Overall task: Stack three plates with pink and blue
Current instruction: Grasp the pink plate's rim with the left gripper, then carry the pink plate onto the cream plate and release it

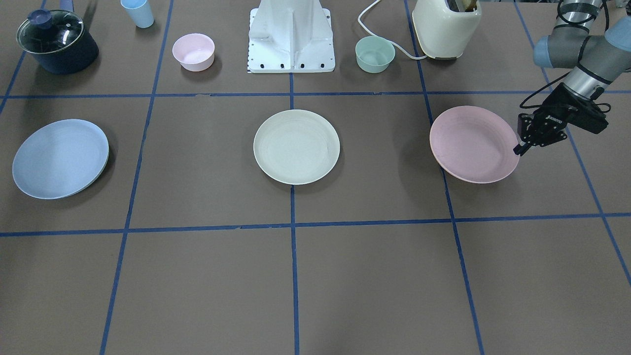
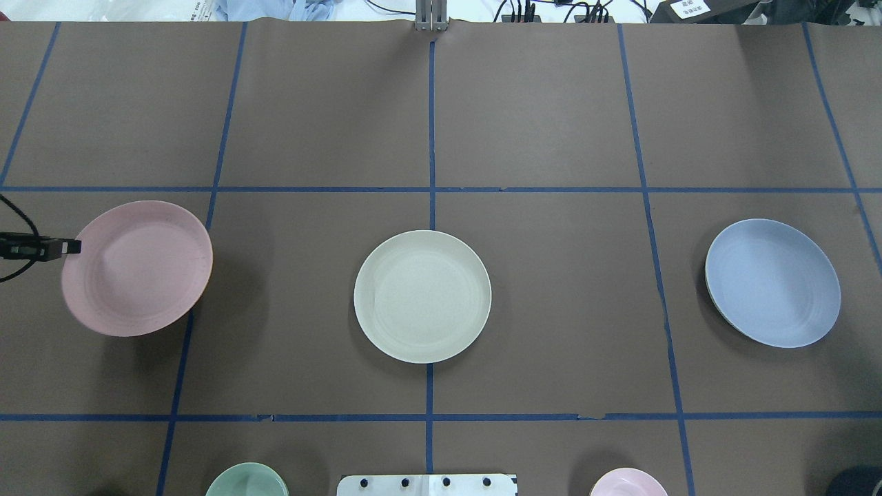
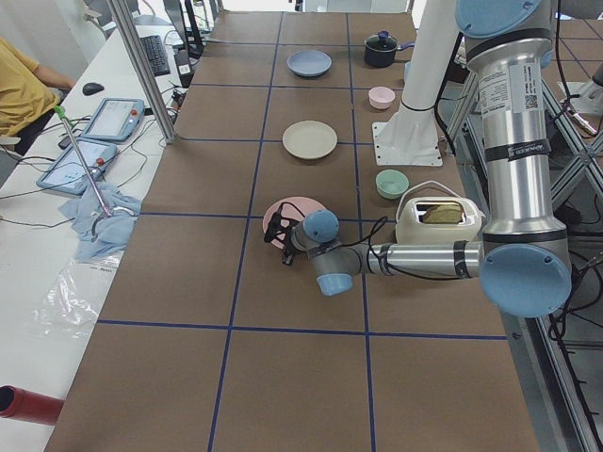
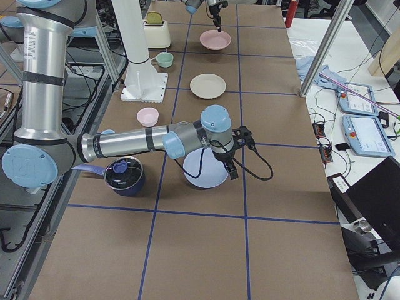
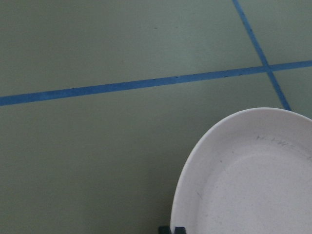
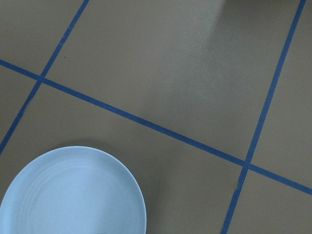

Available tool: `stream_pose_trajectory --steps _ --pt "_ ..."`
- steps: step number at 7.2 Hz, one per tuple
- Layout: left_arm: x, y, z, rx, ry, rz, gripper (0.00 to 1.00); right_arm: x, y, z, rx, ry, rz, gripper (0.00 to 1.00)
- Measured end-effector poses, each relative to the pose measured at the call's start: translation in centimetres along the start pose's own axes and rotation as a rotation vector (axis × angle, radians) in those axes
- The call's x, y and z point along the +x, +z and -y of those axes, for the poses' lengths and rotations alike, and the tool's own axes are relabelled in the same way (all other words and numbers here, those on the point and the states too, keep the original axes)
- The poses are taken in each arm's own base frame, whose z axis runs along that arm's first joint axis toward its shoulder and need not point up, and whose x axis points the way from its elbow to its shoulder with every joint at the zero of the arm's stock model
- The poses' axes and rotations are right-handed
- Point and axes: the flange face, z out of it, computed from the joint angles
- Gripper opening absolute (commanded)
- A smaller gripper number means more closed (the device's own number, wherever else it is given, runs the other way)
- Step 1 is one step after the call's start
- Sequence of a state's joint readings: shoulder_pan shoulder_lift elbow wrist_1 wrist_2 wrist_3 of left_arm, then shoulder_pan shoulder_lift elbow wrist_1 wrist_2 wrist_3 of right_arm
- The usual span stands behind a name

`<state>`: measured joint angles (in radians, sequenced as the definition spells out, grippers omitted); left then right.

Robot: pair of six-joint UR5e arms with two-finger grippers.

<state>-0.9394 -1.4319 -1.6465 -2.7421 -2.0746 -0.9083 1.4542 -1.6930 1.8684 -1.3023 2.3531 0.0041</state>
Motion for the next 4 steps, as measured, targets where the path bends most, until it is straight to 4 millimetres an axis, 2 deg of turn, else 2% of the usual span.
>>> stream_pose_trajectory --steps 1,2,3,4 --pt "4.5 -0.1 3.2 0.003 -0.051 -0.002 0.0 0.0 0.0 0.0 0.0 0.001 0.0 1.0" --pt "9.5 0.7 6.0 0.007 -0.108 -0.006 0.0 0.0 0.0 0.0 -0.001 0.002 0.0 1.0" --pt "15.0 2.9 7.6 0.003 -0.155 -0.006 0.0 0.1 0.1 0.0 -0.001 0.003 0.0 1.0" --pt "20.8 5.5 8.3 -0.008 -0.192 -0.005 0.0 0.0 0.0 0.0 -0.001 0.003 0.0 1.0"
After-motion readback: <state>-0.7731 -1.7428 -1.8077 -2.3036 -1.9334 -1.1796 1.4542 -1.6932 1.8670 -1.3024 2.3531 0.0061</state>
